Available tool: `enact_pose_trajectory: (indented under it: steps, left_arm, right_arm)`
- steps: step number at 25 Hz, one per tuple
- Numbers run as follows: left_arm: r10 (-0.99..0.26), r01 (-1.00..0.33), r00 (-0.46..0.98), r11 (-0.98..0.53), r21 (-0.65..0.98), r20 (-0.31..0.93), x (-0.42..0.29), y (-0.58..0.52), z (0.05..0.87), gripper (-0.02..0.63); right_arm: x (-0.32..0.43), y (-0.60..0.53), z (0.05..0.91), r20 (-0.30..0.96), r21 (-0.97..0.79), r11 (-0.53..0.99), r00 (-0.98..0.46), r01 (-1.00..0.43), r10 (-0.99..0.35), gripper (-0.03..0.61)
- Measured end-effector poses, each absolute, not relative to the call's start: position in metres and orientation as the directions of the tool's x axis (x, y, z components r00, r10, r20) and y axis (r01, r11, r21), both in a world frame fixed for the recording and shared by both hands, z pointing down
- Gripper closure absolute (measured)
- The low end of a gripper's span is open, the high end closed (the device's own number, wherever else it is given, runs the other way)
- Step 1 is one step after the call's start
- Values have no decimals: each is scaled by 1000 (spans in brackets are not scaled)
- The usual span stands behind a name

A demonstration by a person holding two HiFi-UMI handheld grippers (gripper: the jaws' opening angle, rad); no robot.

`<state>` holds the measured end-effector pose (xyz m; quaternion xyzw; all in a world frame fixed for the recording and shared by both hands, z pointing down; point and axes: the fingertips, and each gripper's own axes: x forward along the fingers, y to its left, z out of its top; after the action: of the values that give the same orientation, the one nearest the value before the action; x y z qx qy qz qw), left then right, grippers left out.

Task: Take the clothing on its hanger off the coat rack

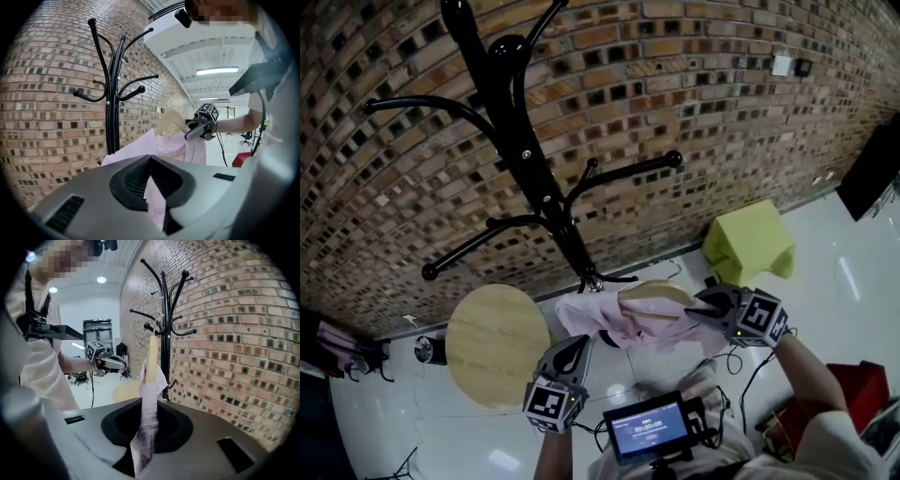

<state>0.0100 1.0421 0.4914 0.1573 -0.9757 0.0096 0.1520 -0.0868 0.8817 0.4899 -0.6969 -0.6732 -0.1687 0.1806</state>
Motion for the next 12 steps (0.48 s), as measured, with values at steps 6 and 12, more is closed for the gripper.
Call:
enact_pose_trajectory:
  steps: [6,12]
  left_arm:
    - [-324,-327,-889,944,49,323,-15,1018,503,606]
    - [-353,-353,-877,934,59,326,-54,972,497,606]
  right_arm:
    - [-88,853,482,397,-95,2,36,995,917,534]
    - [-98,804,476,389,-112,54,-6,992,921,534]
